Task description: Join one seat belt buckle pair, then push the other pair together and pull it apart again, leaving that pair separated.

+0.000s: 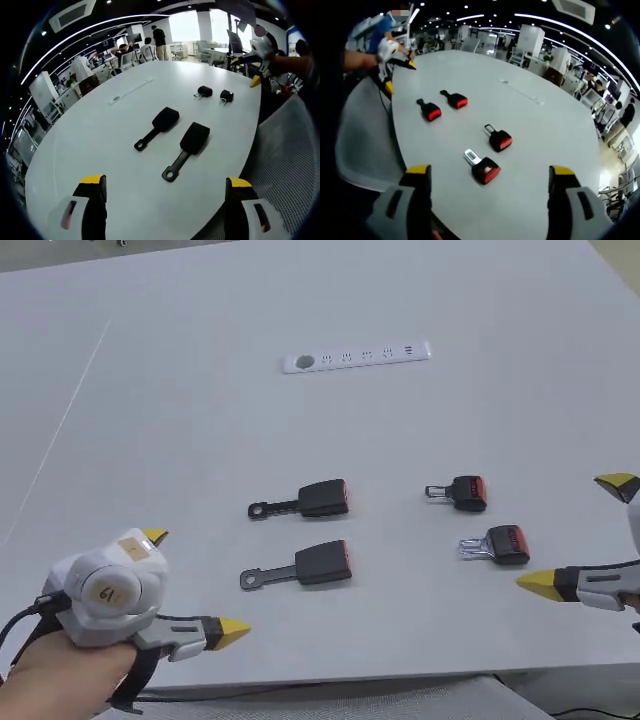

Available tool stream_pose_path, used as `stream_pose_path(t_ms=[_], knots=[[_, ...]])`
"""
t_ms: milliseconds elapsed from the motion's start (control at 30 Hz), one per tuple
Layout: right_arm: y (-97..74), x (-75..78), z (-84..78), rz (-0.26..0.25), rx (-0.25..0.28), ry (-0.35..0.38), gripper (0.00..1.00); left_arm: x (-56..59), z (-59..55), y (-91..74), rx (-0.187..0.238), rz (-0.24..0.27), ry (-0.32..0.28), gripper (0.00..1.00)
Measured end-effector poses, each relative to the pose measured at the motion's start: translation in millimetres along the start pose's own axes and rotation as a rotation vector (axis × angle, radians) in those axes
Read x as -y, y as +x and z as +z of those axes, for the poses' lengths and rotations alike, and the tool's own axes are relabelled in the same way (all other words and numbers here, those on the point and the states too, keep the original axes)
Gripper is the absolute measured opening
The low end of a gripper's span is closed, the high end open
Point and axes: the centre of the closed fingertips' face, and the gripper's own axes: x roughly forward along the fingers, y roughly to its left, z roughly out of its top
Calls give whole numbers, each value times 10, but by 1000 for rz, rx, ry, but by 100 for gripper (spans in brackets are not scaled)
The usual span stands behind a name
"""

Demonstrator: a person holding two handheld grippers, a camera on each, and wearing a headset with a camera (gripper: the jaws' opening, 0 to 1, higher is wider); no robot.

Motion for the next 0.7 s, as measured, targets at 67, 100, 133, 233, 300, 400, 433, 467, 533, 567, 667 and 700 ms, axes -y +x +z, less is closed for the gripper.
stream_pose_path(t_ms=[67,100,133,233,300,400,433,467,533,567,667,700], knots=[[-4,-1,-6,2,-2,2,99,4,12,2,5,-2,-6,100],[-7,3,-8,1,-1,2,98,6,9,0,4,0,4,100],[-10,3,-10,1,-2,1,98,7,10,3,2,-1,7,100],[-24,2,-6,1,-3,-1,98,-7,27,-4,6,5,4,100],[-28,-1,-6,2,-7,-10,98,-1,36,-7,7,4,3,100],[-28,1,10,1,-4,-11,98,8,39,-8,5,1,9,100],[-27,6,21,0,-3,-13,98,10,34,-10,3,-1,11,100],[-26,5,30,0,-1,-13,98,4,30,-8,3,-1,11,100],[-17,-5,43,3,-5,-35,97,1,28,-8,3,-2,10,100],[-13,-10,44,4,-6,-36,97,-2,29,-6,4,-2,10,100],[-3,-12,44,8,-7,-32,97,-17,30,7,5,-2,7,100],[-3,-8,48,7,-7,-32,97,-16,26,8,4,-3,7,100]])
